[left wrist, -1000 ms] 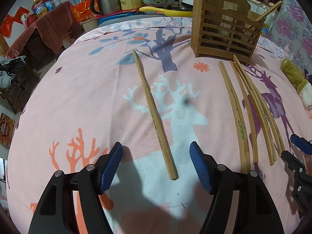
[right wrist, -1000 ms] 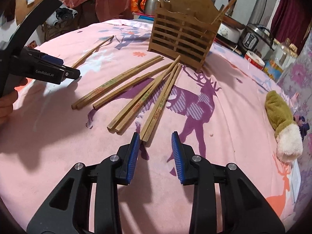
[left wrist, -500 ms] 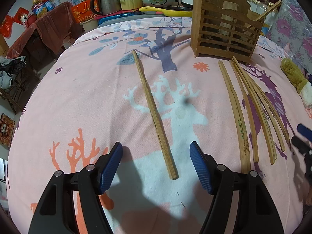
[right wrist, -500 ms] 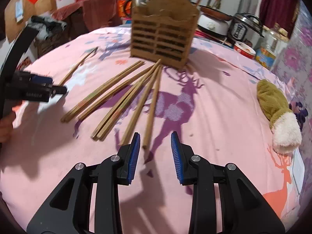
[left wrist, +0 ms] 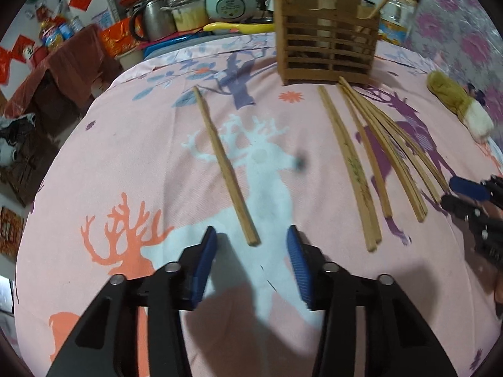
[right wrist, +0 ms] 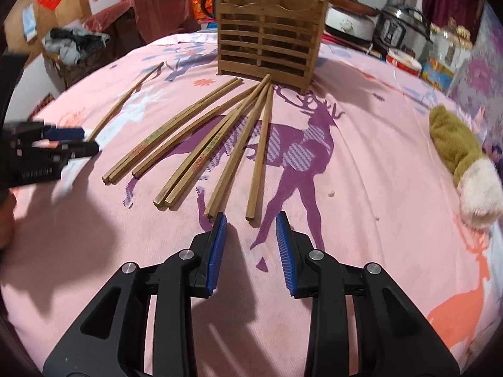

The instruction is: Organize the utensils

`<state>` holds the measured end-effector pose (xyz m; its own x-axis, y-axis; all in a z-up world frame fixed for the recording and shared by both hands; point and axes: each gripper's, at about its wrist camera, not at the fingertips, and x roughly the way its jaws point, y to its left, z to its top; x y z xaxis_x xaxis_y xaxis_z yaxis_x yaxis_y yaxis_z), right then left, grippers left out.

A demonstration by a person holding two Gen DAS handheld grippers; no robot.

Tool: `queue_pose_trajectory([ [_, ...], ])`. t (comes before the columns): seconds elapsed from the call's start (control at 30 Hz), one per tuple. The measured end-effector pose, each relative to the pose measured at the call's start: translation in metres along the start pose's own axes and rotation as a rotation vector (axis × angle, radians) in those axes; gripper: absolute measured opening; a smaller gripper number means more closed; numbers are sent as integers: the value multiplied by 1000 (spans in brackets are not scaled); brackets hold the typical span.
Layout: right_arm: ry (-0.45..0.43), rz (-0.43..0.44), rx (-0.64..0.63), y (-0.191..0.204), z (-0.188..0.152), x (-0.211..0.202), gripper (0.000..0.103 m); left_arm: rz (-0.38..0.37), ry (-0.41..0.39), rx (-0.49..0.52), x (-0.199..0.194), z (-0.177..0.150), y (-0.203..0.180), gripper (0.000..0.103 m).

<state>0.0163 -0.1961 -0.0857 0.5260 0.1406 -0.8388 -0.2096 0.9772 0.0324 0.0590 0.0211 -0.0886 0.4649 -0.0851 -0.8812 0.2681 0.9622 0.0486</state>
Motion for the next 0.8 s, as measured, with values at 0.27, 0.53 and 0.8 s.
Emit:
queue_pose_trajectory([
  [0.27,-4,14,39,-5,1,1,6,-17,8,-67,3,7,21,7],
  [0.53,-68,-37,38,-5,4,-12,6,-39,-79,-108,-20,8,30,5],
  [0.8,-212,-48,71,-10,15,-48,6,-30,-180,-118,-52,23,28,5],
])
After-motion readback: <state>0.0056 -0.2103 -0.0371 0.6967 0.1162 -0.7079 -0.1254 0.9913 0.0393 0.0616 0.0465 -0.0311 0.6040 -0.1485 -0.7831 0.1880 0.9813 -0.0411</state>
